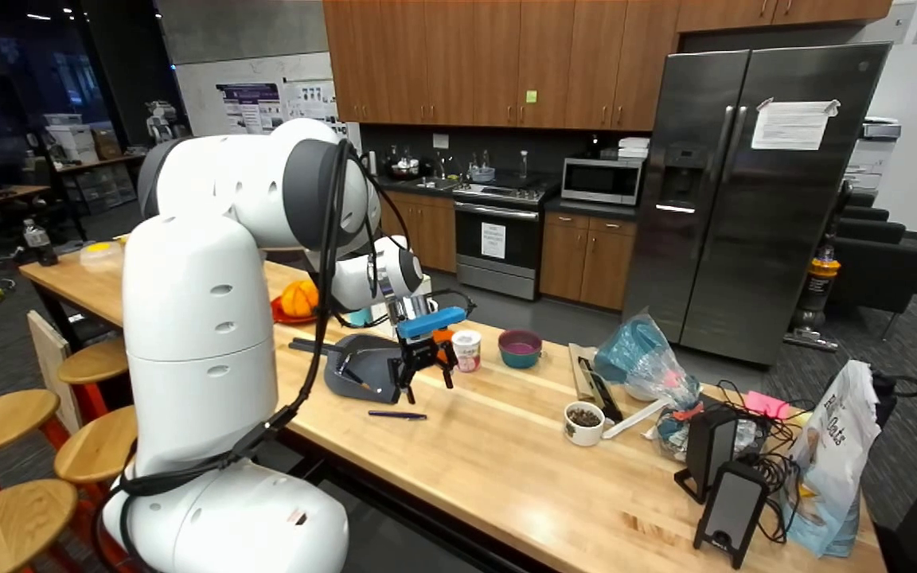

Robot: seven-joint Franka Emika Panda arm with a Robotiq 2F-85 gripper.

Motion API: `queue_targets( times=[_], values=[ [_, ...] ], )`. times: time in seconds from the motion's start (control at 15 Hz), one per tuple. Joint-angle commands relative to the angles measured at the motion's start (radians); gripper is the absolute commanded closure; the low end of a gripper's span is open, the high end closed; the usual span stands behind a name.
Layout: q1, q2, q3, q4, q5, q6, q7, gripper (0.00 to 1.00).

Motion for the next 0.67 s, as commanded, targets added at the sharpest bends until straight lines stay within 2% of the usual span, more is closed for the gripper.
queue_targets(
  times=[0.0, 0.2, 0.33, 0.6],
  values=[
    [-0.017, -0.053, 0.005, -0.097, -0.053, 0.085, -0.166, 0.00],
    [-0.005, -0.073, 0.004, -0.158, -0.142, 0.188, -0.219, 0.00],
    [0.000, -0.080, 0.005, -0.185, -0.164, 0.282, -0.183, 0.00],
    [-0.007, -0.107, 0.016, -0.222, -0.036, 0.425, -0.169, 0.00]
  ],
)
